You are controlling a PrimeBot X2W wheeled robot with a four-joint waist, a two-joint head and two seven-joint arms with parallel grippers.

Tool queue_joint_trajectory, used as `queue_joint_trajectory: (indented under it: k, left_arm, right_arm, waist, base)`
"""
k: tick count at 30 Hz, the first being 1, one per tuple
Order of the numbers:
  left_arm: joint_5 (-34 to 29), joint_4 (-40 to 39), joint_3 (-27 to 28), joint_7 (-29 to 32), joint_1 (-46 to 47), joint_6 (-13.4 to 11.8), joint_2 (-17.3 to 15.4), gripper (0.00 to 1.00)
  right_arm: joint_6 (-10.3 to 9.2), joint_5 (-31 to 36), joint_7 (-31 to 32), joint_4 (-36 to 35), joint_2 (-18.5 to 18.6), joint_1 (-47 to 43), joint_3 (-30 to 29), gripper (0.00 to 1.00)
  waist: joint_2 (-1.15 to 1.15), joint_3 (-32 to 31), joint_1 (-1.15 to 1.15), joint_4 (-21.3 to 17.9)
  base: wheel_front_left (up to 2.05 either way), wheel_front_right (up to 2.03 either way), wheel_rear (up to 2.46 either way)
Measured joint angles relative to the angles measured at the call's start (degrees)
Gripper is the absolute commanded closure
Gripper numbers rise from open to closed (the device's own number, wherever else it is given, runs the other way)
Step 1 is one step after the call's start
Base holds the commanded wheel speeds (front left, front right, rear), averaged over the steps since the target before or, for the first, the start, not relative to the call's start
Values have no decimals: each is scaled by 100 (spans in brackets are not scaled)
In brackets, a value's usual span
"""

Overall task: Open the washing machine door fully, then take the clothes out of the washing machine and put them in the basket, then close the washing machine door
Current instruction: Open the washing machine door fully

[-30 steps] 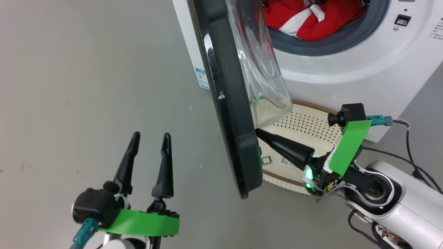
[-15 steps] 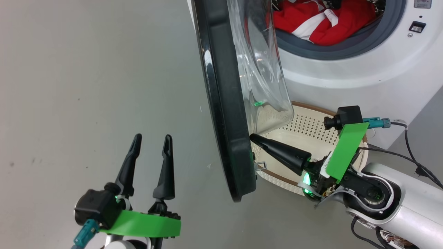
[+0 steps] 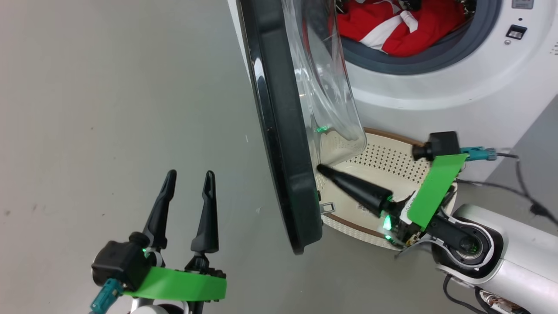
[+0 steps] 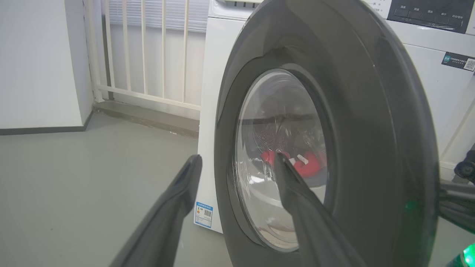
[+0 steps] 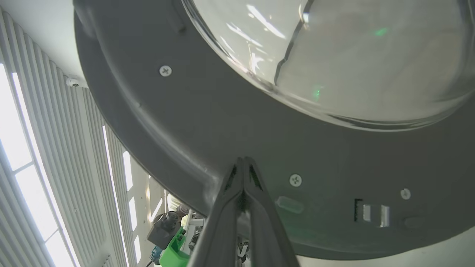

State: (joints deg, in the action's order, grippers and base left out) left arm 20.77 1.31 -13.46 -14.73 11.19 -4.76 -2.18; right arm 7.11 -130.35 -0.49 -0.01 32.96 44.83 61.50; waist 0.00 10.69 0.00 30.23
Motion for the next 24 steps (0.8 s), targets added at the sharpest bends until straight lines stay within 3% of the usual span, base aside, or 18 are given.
queue_joint_trajectory:
  k: [5,8,9,11,13,18,24]
  left_arm:
    - [35,2,8,0,-24,2,1,0]
    - [42,3,30,0,-36,2,0,0]
    - [42,4,42,0,-43,2,0,0]
    - [42,4,71,0,-43,2,0,0]
    - [38,-1,118,0,-43,12,0,0]
    - [31,-98,209,0,-65,24,1,0]
    - [-4,-118,280,0,-135,25,0,0]
  right_arm:
    - [0,712,-626,302,125,179,287,98]
    - [0,1538,-1112,681,164,369,636,52]
    - [0,1817,-1220,849,165,423,725,29]
    - [0,2224,-1347,1178,133,460,753,4]
    - [0,2683,-1371,1553,53,454,667,1]
    - [0,4811,-1376,2468,-364,349,-586,0]
    - [1,7296,-1397,2654,-1155,-641,-2240,0]
  waist:
    - [0,-26,0,-94]
    - [0,-63,0,-150]
    - [0,-75,0,-170]
    - [0,-96,0,-210]
    - [0,-114,0,-250]
    - [0,-126,0,-343]
    - [0,-126,0,-400]
  base:
    - [0,0,0]
    - [0,0,0]
    - [0,0,0]
    - [0,0,0]
    - [0,0,0]
    - [0,0,0]
    - [0,0,0]
